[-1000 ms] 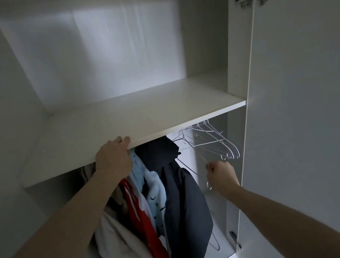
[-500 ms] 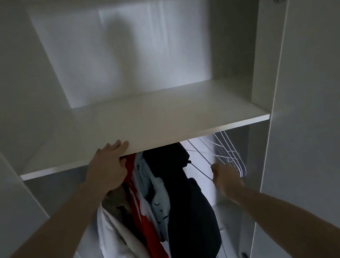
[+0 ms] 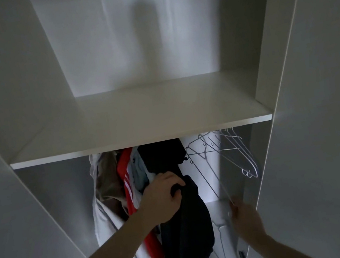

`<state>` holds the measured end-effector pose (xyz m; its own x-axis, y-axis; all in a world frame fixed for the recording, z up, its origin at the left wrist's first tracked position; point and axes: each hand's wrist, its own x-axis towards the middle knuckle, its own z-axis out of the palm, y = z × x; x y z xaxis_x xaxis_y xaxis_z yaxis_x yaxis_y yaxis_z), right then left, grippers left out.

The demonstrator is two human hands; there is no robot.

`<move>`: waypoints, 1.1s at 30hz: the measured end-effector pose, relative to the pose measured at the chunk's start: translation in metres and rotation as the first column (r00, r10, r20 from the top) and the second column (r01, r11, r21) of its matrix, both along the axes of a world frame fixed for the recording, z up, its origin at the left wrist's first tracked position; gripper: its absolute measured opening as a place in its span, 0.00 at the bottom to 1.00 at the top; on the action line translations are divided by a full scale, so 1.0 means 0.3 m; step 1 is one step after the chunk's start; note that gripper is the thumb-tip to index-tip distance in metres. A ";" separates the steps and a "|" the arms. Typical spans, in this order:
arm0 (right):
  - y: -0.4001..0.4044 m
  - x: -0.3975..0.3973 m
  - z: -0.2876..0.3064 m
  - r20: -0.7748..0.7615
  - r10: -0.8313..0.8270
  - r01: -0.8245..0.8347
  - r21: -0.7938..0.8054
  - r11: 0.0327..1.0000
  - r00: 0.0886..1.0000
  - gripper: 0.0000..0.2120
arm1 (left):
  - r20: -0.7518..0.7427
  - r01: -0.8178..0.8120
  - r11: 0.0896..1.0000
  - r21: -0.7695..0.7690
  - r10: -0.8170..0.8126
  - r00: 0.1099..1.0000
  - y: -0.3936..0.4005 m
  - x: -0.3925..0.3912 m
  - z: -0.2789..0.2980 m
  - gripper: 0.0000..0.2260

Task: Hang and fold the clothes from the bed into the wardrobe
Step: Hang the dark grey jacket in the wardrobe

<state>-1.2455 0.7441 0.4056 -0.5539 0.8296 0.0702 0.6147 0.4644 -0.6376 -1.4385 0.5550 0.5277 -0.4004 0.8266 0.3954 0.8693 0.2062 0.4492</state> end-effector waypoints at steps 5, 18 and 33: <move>-0.044 0.087 -0.031 -0.043 0.016 -0.018 -0.050 0.999 0.999 0.08 | 0.378 -0.021 0.978 -0.210 0.101 0.920 0.191 -0.119 -0.107 0.18; 0.002 0.047 0.046 -0.044 -0.090 0.091 0.022 0.996 0.995 0.08 | 0.702 -0.143 0.898 -0.417 0.418 0.577 0.730 -0.296 -0.181 0.31; 0.136 -0.135 0.066 0.050 0.284 -0.235 -0.435 0.869 0.958 0.18 | 0.959 -0.199 0.973 -0.120 0.061 -0.277 0.710 -0.266 -0.281 0.12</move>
